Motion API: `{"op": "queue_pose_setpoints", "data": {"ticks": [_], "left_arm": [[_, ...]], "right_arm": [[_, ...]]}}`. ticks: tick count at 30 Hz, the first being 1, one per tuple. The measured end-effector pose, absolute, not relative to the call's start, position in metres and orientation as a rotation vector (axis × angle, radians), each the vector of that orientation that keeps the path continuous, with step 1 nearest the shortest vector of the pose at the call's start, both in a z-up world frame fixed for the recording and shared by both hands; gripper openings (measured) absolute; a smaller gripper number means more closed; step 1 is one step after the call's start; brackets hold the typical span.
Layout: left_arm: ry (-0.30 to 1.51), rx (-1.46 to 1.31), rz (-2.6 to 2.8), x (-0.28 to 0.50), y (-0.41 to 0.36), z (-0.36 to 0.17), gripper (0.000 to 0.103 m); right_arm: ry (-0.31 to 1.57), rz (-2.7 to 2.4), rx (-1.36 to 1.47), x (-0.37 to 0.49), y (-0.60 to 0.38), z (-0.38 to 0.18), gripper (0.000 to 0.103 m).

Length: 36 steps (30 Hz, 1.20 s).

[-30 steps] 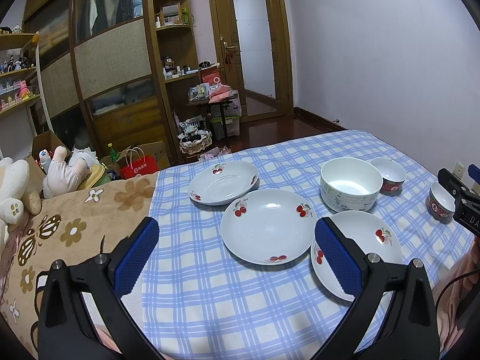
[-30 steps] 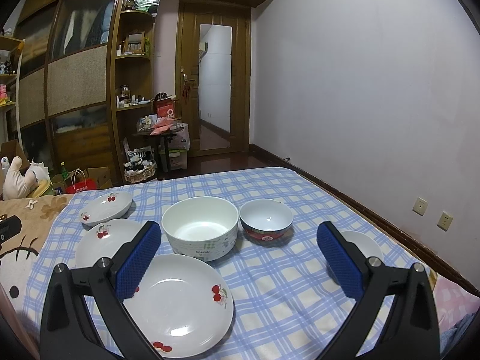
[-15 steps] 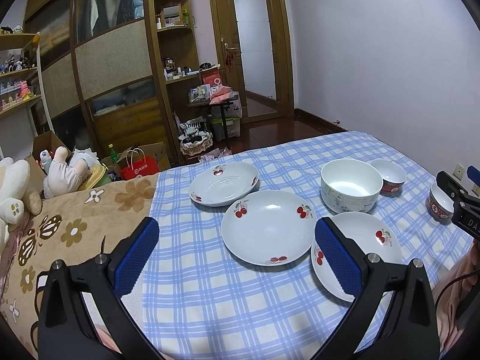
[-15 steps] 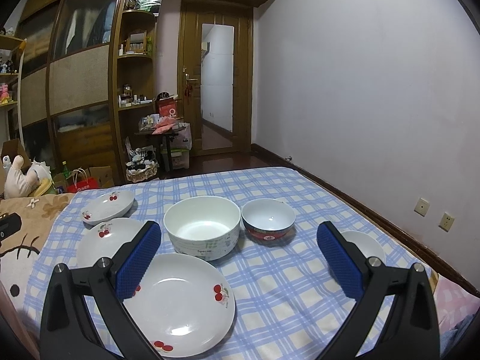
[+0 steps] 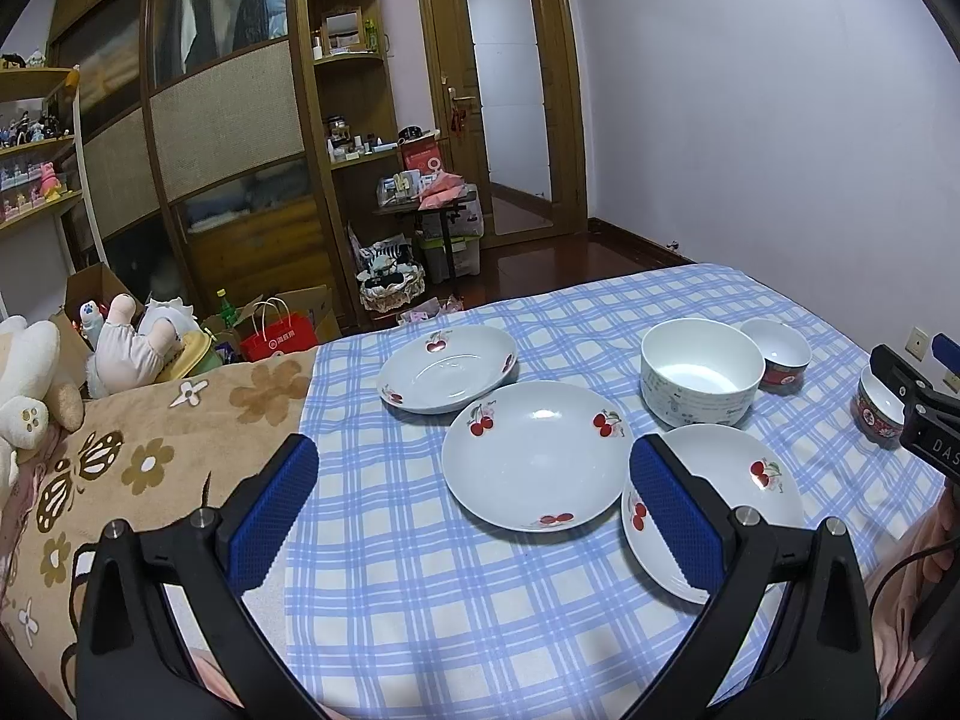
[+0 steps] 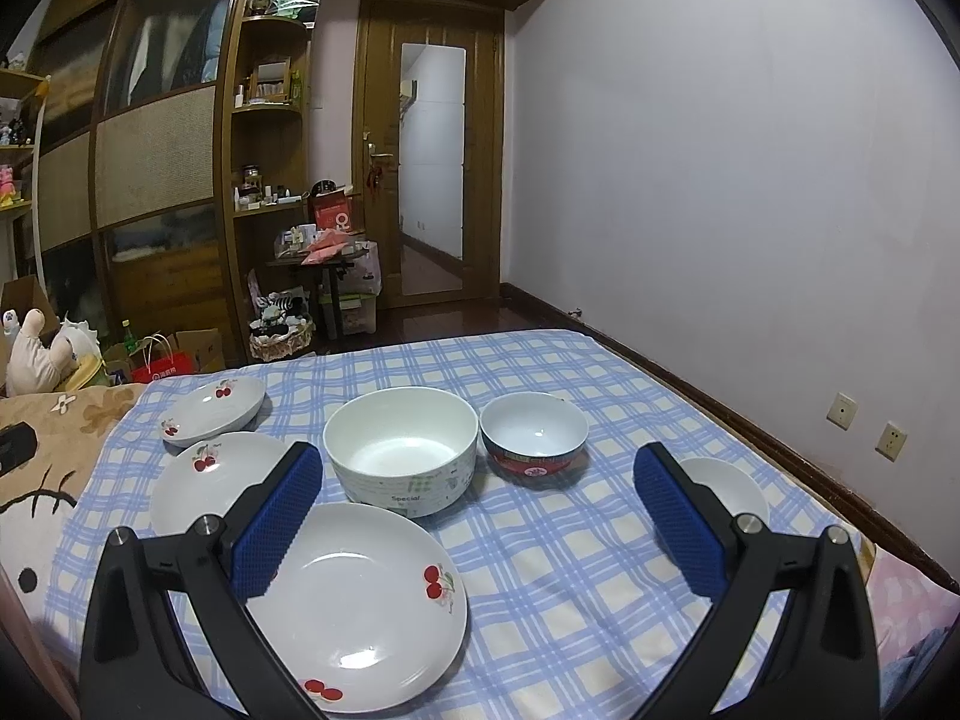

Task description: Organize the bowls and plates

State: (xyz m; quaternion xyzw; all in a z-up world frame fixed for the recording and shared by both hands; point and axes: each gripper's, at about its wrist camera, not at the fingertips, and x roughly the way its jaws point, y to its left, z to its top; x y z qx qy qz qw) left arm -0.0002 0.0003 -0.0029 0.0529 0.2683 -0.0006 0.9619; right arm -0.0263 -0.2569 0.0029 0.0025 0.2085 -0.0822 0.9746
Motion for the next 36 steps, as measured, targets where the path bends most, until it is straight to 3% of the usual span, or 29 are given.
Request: {"op": "queue_pose_setpoints", "data": {"ticks": [20,36], "left_arm": [[0.554,0.144,0.051,0.008,0.009,0.006,0.102],[0.737,0.170,0.095,0.094,0.020,-0.005,0.102]], "right_arm": [[0.422,-0.125,-0.058,-0.008,-0.243,0.013,0.103],[0.515,0.108,-0.116,0.072,-0.181,0.019,0.103]]}}
